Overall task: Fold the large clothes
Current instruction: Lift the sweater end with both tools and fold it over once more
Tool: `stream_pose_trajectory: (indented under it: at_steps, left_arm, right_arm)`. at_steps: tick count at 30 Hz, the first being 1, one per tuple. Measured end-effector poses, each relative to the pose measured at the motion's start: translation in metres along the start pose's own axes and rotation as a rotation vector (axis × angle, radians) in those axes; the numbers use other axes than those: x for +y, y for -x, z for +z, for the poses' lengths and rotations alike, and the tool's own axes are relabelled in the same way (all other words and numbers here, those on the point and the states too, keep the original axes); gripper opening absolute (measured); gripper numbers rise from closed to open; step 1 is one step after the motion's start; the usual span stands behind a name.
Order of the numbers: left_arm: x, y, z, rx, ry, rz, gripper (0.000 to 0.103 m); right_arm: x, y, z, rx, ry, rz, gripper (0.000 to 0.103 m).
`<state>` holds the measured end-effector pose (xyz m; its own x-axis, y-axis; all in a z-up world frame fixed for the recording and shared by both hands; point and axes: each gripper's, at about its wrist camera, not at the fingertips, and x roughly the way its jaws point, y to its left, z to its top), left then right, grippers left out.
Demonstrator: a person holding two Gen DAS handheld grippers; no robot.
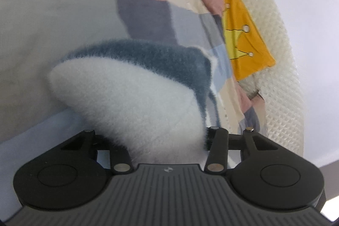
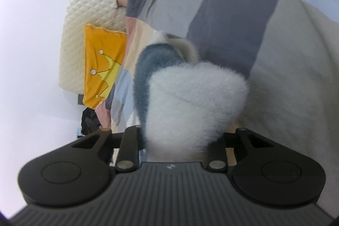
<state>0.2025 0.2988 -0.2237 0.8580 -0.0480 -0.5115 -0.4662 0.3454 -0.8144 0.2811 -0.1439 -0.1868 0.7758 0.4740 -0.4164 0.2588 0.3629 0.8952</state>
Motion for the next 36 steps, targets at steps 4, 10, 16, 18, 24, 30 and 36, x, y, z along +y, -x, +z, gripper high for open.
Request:
stream_pose_trajectory:
  at_steps: [4, 10, 16, 18, 24, 30, 36]
  left_arm:
    - [-0.025, 0.019, -0.002, -0.007, -0.061, -0.036, 0.051]
    - [-0.070, 0.030, -0.015, 0.030, -0.091, -0.080, 0.051]
    - [-0.135, 0.016, -0.044, 0.090, -0.160, -0.126, 0.051]
    - [-0.161, 0.006, -0.056, 0.109, -0.184, -0.134, 0.051]
    - [-0.230, -0.041, -0.100, 0.196, -0.231, -0.167, 0.051]
    - [-0.292, -0.102, -0.146, 0.276, -0.258, -0.187, 0.051]
    - [-0.355, -0.179, -0.170, 0.318, -0.296, -0.195, 0.051]
  right_arm:
    - [0.007, 0.018, 0.007, -0.006, 0.007, 0.029, 0.031]
    - [0.020, 0.060, 0.026, -0.026, 0.027, 0.068, 0.031]
    - [0.029, 0.099, 0.071, -0.090, 0.049, 0.104, 0.031]
    - [0.028, 0.108, 0.089, -0.112, 0.039, 0.107, 0.031]
    - [0.023, 0.127, 0.151, -0.190, -0.012, 0.102, 0.031]
    - [0.019, 0.137, 0.215, -0.266, -0.011, 0.093, 0.031]
    - [0.013, 0.121, 0.279, -0.313, -0.018, 0.074, 0.031]
